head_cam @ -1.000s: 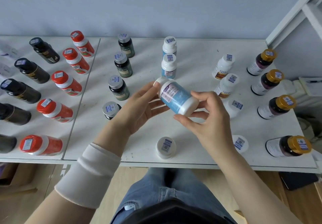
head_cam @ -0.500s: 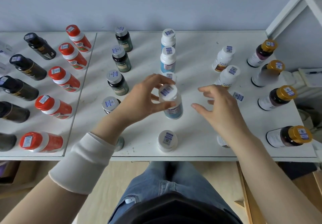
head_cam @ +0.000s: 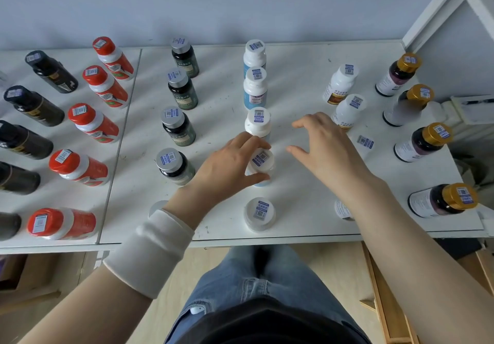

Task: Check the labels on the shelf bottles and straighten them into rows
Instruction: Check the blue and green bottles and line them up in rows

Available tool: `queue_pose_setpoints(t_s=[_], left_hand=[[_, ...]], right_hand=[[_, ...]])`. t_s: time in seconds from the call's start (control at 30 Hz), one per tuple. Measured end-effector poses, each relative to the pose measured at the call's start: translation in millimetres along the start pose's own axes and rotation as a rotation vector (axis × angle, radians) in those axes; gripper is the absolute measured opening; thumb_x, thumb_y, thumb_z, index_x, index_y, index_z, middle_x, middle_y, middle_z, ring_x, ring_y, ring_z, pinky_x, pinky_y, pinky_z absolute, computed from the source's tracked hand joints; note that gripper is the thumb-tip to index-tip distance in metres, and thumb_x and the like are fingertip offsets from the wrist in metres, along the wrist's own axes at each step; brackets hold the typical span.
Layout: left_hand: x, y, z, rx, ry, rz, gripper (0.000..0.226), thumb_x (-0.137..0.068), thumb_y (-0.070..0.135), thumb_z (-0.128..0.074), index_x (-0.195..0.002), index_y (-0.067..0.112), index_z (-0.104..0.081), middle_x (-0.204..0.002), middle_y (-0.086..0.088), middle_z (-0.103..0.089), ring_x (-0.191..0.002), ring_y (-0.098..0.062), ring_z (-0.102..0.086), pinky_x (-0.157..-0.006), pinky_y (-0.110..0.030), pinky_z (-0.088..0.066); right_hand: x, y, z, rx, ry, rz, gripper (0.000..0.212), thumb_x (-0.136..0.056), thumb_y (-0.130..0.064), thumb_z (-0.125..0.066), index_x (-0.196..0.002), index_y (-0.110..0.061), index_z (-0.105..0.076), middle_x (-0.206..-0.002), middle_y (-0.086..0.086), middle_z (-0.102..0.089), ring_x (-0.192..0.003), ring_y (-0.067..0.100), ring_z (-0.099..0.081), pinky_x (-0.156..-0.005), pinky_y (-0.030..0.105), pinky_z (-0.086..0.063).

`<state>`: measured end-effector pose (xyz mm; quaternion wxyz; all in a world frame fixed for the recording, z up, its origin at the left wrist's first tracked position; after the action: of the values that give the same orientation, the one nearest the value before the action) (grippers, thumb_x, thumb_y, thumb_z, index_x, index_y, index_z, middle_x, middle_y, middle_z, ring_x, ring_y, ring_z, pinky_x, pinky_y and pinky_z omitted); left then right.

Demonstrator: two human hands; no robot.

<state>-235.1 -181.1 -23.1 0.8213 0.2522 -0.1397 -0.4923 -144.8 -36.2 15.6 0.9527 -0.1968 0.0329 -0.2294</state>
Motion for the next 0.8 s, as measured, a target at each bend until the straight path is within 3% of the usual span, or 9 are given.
queue_pose_setpoints(t_s=[0.07, 0.17, 0.27, 0.4, 0.47, 0.53, 0.63, 0.7, 0.8], left_hand=[[0.1, -0.9, 3.2, -0.051, -0.016, -0.010, 0.060, -0.077, 0.041, -0.069, -0.129, 0.019, -0.046, -0.124, 0.000, -0.050, -0.110, -0.022, -0.052, -0.082, -0.041, -0.050], [-1.2, -1.9, 23.8, 0.059, 0.120, -0.038, 0.061, -0.075, 0.056, -0.053, -0.123, 0.019, -0.050, -0.106, 0.006, -0.053, -0.096, -0.014, -0.057, -0.076, -0.039, -0.054], [-18.2, -8.2, 40.3, 0.066, 0.236, -0.058, 0.049, -0.080, 0.042, -0.062, -0.119, 0.013, -0.054, -0.102, 0.001, -0.053, -0.092, -0.014, -0.057, -0.077, -0.041, -0.054], [-57.3, -8.6, 25.0, -0.070, 0.030, 0.045, 0.058, -0.080, 0.032, -0.069, -0.131, 0.018, -0.046, -0.126, -0.011, -0.045, -0.118, -0.028, -0.043, -0.096, -0.041, -0.041], [-67.8, -9.1, 13.7, -0.126, -0.047, 0.074, 0.053, -0.082, 0.031, -0.067, -0.130, 0.019, -0.047, -0.127, -0.010, -0.044, -0.120, -0.028, -0.039, -0.095, -0.039, -0.039], [-71.8, -13.4, 15.6, -0.081, -0.003, 0.064, 0.044, -0.084, 0.023, -0.065, -0.126, 0.016, -0.051, -0.120, -0.010, -0.048, -0.115, -0.029, -0.042, -0.092, -0.032, -0.036], [-64.7, -20.9, 34.6, 0.252, 0.136, 0.139, 0.034, -0.082, 0.019, -0.066, -0.114, 0.020, -0.056, -0.105, 0.000, -0.052, -0.100, -0.021, -0.051, -0.082, -0.019, -0.034], [-55.7, -18.3, 45.0, 0.650, 0.171, 0.160, 0.028, -0.081, 0.029, -0.065, -0.107, 0.028, -0.054, -0.105, 0.005, -0.057, -0.097, -0.016, -0.054, -0.085, -0.023, -0.043], [-43.8, -6.3, 50.8, 1.057, 0.191, 0.150, 0.024, -0.082, 0.028, -0.061, -0.105, 0.027, -0.053, -0.107, 0.003, -0.060, -0.098, -0.016, -0.056, -0.085, -0.031, -0.052]], right_hand=[[-0.9, -0.6, 0.9, 0.015, -0.005, -0.008, 0.043, -0.085, -0.025, -0.063, -0.122, -0.008, -0.050, -0.122, 0.013, -0.050, -0.113, 0.029, -0.049, -0.090, 0.033, -0.038], [-2.0, 0.5, 4.0, 0.028, -0.005, -0.028, 0.044, -0.085, -0.026, -0.063, -0.123, -0.008, -0.050, -0.122, 0.013, -0.050, -0.114, 0.029, -0.049, -0.089, 0.031, -0.036], [-5.8, 1.3, 5.9, 0.029, -0.003, -0.045, 0.044, -0.086, -0.028, -0.062, -0.124, -0.009, -0.050, -0.124, 0.011, -0.051, -0.114, 0.027, -0.049, -0.089, 0.029, -0.035], [-15.1, 1.9, 3.6, 0.002, 0.005, -0.055, 0.043, -0.086, -0.028, -0.062, -0.123, -0.009, -0.050, -0.123, 0.011, -0.051, -0.114, 0.027, -0.050, -0.089, 0.031, -0.037], [-18.0, 4.5, 1.2, -0.023, -0.009, -0.069, 0.042, -0.087, -0.028, -0.061, -0.123, -0.010, -0.050, -0.123, 0.010, -0.052, -0.114, 0.026, -0.050, -0.089, 0.031, -0.037], [-20.2, 8.6, -2.3, -0.104, -0.003, -0.075, 0.040, -0.087, -0.029, -0.059, -0.122, -0.010, -0.051, -0.122, 0.009, -0.054, -0.113, 0.025, -0.051, -0.089, 0.029, -0.038], [-26.4, 12.3, -5.1, -0.420, 0.007, -0.180, 0.041, -0.090, -0.032, -0.054, -0.126, -0.012, -0.048, -0.118, 0.003, -0.057, -0.105, 0.018, -0.056, -0.088, 0.023, -0.042], [-30.3, 9.4, -4.3, -0.730, -0.064, -0.286, 0.041, -0.092, -0.037, -0.047, -0.128, -0.017, -0.044, -0.115, 0.001, -0.057, -0.091, 0.015, -0.061, -0.082, 0.027, -0.050], [-30.6, 3.5, -2.1, -1.209, -0.216, -0.300, 0.037, -0.090, -0.042, -0.048, -0.115, -0.014, -0.047, -0.103, 0.014, -0.057, -0.064, 0.017, -0.063, -0.057, 0.026, -0.051]])
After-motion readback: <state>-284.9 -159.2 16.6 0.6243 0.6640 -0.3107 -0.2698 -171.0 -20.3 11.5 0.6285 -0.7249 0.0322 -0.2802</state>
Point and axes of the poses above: each hand's wrist, its own x-axis away from the middle knuckle, its own z-axis out of the back of the hand, y = z × x, the point moved 2 cm from there along -x, towards the middle knuckle
